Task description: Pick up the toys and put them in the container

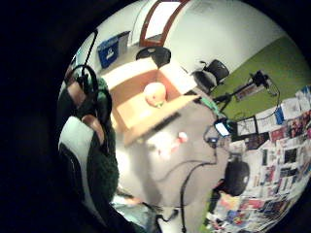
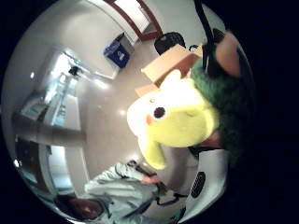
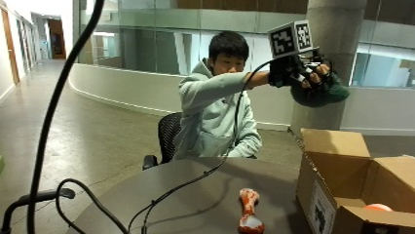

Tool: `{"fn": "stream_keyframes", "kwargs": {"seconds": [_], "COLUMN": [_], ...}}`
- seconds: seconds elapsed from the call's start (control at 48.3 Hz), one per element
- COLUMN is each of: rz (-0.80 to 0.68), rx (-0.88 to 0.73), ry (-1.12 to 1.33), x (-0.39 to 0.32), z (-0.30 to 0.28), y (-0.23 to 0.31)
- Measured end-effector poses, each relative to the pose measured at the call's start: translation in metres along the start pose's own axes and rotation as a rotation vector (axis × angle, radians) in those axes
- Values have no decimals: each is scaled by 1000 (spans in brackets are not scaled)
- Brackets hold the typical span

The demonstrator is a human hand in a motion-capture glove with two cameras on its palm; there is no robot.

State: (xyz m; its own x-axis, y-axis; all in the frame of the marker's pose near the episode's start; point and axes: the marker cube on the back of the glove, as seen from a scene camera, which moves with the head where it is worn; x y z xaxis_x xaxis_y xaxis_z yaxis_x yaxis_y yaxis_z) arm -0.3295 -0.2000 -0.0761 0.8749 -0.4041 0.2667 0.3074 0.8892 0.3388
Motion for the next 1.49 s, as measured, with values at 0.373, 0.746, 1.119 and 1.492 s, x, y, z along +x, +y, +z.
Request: {"fn": "stream_keyframes", "kwargs": {"seconds": [0.373,0.746,1.119,1.492], "rz": [50,-57,14,75], "rx": [16,166,-235,-547], "ry": [-54,-78,14,173], "x": [8,84,167,204], "z": [15,12,128,223], "y": [2,88,133,118]}}
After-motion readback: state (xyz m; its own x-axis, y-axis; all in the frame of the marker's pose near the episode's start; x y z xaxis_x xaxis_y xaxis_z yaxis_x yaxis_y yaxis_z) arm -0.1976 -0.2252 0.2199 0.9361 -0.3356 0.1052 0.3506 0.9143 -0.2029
